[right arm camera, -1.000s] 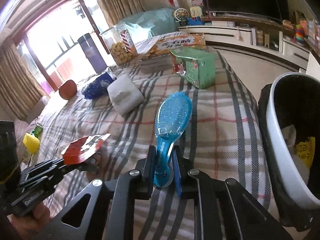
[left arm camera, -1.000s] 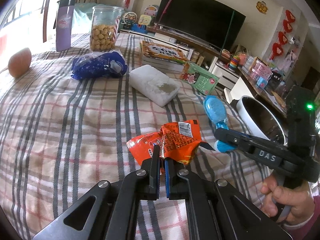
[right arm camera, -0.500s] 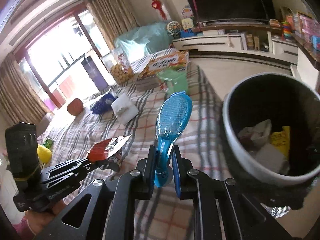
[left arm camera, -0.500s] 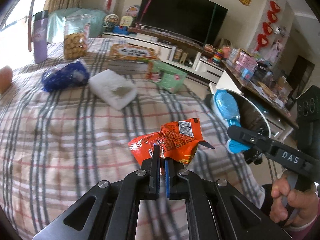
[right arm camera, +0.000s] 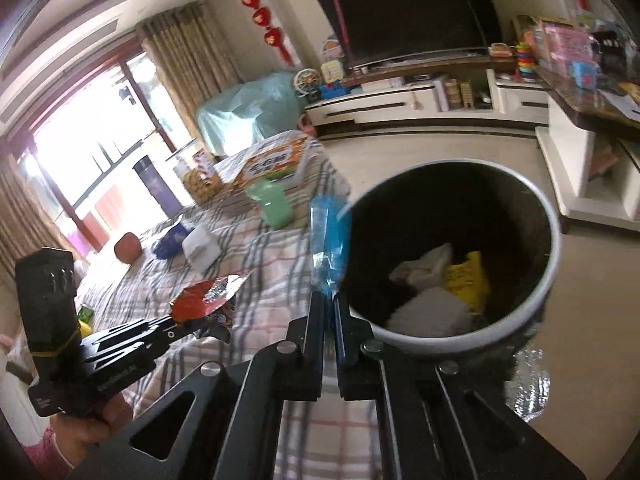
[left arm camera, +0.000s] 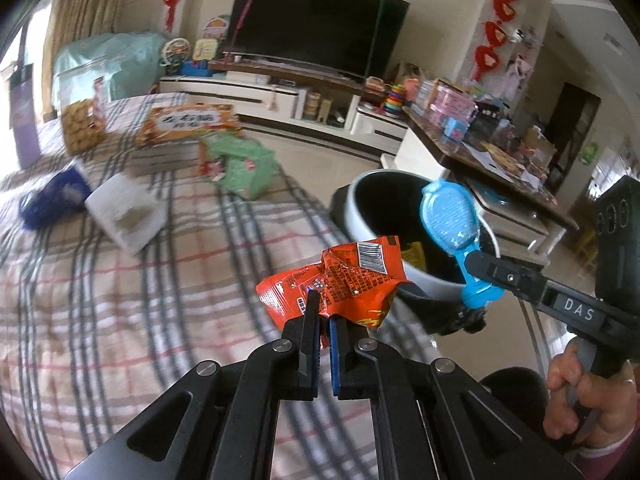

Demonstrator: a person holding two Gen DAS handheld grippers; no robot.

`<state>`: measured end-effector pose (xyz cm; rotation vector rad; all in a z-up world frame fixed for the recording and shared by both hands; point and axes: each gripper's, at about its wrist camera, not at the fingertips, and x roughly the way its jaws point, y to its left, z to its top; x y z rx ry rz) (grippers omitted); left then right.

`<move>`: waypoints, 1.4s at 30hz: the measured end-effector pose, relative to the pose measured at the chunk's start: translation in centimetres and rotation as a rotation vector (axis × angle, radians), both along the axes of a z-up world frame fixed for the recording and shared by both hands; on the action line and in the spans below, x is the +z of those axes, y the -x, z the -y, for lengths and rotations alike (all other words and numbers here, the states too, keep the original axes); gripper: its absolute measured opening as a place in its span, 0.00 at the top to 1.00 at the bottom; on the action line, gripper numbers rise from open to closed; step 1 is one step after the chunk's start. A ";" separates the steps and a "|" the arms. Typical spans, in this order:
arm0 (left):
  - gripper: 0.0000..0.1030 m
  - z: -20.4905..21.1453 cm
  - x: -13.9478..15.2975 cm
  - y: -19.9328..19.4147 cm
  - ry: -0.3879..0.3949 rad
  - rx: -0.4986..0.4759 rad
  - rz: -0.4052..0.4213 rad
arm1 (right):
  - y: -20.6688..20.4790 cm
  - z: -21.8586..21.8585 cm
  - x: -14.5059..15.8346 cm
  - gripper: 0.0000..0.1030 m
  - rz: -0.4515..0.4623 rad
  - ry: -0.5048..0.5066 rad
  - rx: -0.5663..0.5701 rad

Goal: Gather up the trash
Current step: 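Carry orange bag and blue toothbrush over the bin, then open both tools to drop orange bag and toothbrush into bin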

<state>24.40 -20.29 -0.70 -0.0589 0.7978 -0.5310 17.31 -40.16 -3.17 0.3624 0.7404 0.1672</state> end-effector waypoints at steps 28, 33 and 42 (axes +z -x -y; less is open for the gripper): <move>0.98 8.6 0.6 -4.2 -0.051 -0.112 0.032 | -0.8 6.2 -0.4 0.97 0.015 -0.022 -0.102; 0.98 9.9 0.6 -5.0 -0.067 -0.118 0.032 | -1.2 6.8 -0.5 0.97 0.008 -0.024 -0.115; 0.98 11.5 0.1 -6.0 -0.086 -0.124 0.017 | -2.2 7.6 -0.6 0.97 -0.001 -0.024 -0.126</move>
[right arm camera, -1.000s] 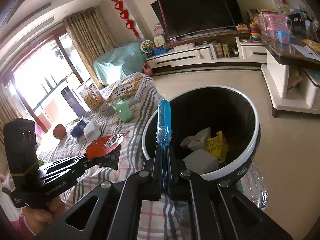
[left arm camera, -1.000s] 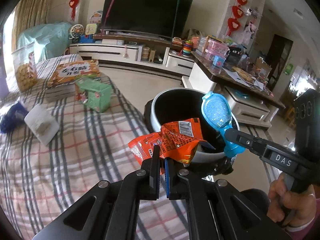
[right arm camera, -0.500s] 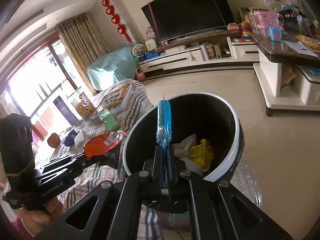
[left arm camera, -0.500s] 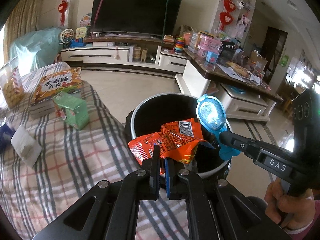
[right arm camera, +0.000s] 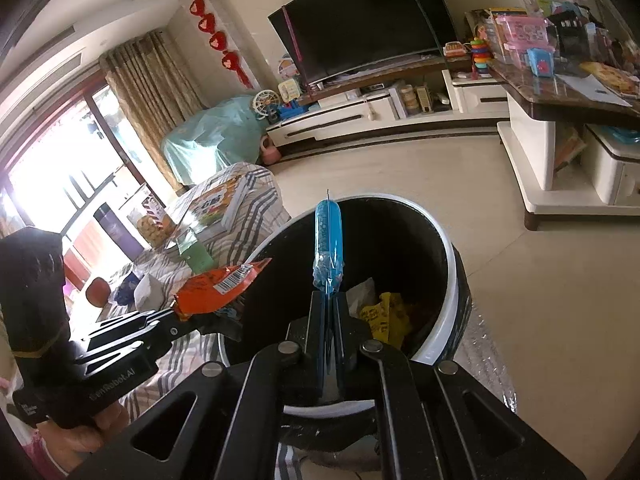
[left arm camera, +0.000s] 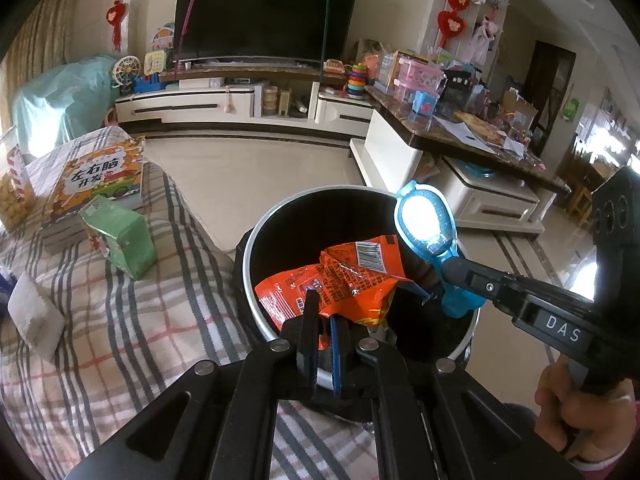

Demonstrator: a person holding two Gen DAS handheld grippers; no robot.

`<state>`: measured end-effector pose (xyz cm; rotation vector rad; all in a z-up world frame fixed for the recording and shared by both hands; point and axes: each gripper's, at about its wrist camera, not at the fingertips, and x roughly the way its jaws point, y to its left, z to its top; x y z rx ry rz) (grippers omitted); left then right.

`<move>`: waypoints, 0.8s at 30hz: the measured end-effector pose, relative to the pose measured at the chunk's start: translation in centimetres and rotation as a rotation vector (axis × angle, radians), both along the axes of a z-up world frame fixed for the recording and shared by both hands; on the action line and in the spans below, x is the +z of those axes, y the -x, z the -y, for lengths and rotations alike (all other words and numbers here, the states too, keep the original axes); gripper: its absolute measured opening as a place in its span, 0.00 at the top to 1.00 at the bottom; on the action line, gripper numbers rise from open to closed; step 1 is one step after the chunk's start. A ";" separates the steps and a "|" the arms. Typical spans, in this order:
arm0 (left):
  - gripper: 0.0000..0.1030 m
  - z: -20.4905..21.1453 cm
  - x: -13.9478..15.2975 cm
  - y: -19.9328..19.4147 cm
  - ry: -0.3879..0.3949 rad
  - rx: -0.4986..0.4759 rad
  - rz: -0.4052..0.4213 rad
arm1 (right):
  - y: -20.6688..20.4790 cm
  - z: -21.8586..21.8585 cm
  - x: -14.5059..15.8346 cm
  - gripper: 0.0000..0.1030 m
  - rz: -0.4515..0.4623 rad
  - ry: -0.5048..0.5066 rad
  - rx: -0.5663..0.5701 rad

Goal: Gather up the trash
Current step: 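Open both tools to drop orange bag and toothbrush into bin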

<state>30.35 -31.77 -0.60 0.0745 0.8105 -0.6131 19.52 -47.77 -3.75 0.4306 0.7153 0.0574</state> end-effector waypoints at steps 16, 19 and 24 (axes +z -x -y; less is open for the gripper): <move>0.67 1.2 0.2 -0.3 -0.010 -0.008 0.002 | -0.6 1.3 -0.1 0.87 -0.018 0.001 -0.051; 0.55 0.0 0.1 0.4 0.002 0.010 0.005 | 0.0 0.9 0.3 0.70 0.001 0.003 -0.059; 0.51 -2.8 -0.3 1.4 0.028 0.053 -0.019 | 0.6 -0.4 0.7 0.45 0.029 0.011 -0.052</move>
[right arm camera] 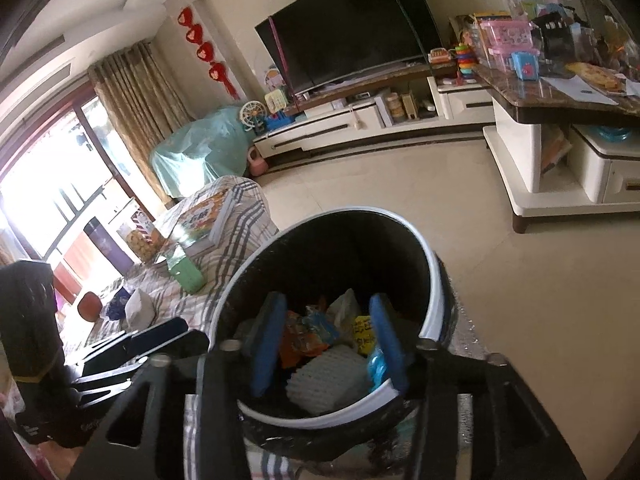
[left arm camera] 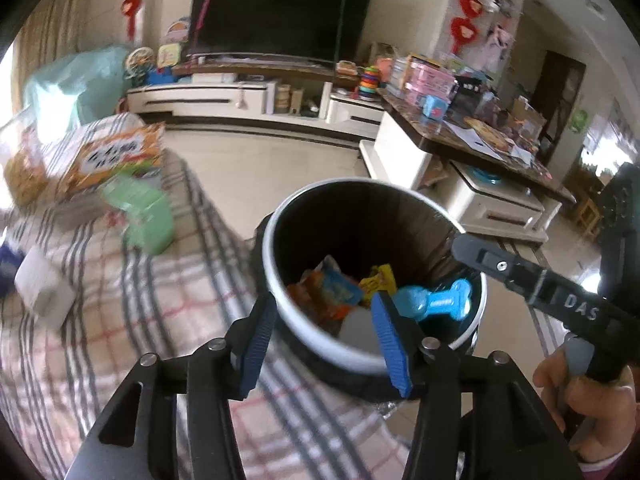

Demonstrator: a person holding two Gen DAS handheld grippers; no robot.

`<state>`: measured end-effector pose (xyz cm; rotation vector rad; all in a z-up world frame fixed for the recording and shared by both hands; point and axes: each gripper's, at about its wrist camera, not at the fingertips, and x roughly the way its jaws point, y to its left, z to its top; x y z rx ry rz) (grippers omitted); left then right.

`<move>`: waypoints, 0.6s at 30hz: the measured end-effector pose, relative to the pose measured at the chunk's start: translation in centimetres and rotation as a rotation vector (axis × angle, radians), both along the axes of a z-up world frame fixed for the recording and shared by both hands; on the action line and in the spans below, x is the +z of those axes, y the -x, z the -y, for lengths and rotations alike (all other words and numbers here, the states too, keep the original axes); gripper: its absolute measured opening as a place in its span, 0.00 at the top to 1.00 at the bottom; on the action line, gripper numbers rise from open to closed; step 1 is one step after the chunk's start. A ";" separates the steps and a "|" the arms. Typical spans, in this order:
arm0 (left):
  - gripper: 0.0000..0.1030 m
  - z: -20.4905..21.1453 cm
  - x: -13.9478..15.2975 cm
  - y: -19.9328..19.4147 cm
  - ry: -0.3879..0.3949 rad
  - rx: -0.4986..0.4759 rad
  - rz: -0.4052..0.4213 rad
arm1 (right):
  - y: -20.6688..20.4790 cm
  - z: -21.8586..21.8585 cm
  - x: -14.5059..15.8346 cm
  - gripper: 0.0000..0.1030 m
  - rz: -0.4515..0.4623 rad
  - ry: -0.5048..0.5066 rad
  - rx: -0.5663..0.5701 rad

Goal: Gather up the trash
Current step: 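Open both tools to drop orange bag and toothbrush into bin, then move both open tools back toward the blue bag and white foam tray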

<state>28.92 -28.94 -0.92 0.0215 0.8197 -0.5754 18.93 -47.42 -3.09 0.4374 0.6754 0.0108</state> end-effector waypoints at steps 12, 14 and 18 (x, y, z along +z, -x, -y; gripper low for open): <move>0.45 -8.6 -0.8 3.8 0.037 0.164 -0.042 | 0.8 -5.6 0.8 0.17 0.024 -0.004 0.095; 0.44 -9.8 -0.8 4.5 0.039 0.188 -0.046 | 0.8 -6.5 0.7 0.16 0.023 -0.008 0.111; 0.43 -11.9 -0.7 5.6 0.035 0.228 -0.040 | 0.8 -8.4 0.5 0.15 0.017 -0.008 0.143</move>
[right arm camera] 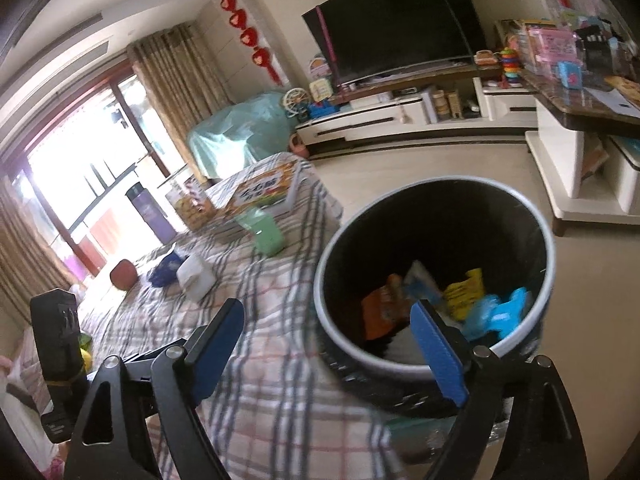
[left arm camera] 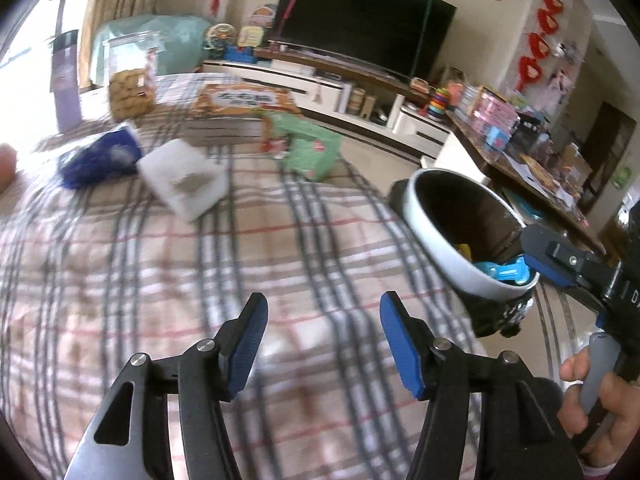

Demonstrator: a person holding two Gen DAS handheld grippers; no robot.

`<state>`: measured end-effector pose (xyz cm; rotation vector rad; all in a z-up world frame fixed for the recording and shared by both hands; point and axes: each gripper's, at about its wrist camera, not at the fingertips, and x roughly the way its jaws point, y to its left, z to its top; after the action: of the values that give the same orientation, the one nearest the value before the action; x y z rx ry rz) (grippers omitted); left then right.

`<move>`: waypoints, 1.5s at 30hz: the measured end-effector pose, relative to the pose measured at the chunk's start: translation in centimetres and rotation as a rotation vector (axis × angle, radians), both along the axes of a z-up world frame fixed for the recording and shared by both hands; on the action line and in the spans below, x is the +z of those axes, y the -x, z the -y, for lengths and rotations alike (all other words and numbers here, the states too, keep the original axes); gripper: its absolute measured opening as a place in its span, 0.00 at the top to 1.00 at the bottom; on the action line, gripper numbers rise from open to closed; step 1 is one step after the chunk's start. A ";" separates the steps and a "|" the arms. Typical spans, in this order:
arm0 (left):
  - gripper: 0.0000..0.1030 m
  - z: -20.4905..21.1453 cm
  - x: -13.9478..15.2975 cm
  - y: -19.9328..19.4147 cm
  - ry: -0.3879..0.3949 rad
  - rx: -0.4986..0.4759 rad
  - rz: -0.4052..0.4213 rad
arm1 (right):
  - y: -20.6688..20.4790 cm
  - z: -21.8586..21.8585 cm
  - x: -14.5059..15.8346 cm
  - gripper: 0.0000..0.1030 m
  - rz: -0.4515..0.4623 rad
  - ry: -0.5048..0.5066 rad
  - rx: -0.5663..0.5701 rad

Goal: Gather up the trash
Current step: 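Move both open tools back toward the blue bag and white foam tray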

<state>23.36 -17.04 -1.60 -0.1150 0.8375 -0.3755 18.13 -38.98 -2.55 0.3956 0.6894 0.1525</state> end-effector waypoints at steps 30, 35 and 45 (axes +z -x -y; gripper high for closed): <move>0.37 -11.5 0.3 2.7 -0.023 0.229 0.021 | -2.6 -12.6 -2.0 0.13 -0.062 0.042 0.226; 0.37 -12.5 0.2 2.1 -0.022 0.242 0.017 | -3.5 -13.6 -2.1 0.13 -0.068 0.047 0.243; 0.36 -14.4 -0.3 0.6 -0.021 0.274 0.004 | -5.3 -15.7 -2.8 0.13 -0.064 0.065 0.274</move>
<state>22.75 -2.61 -1.86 -0.2066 0.8087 -0.1091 23.47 -23.32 -5.31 0.2432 0.8084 0.3774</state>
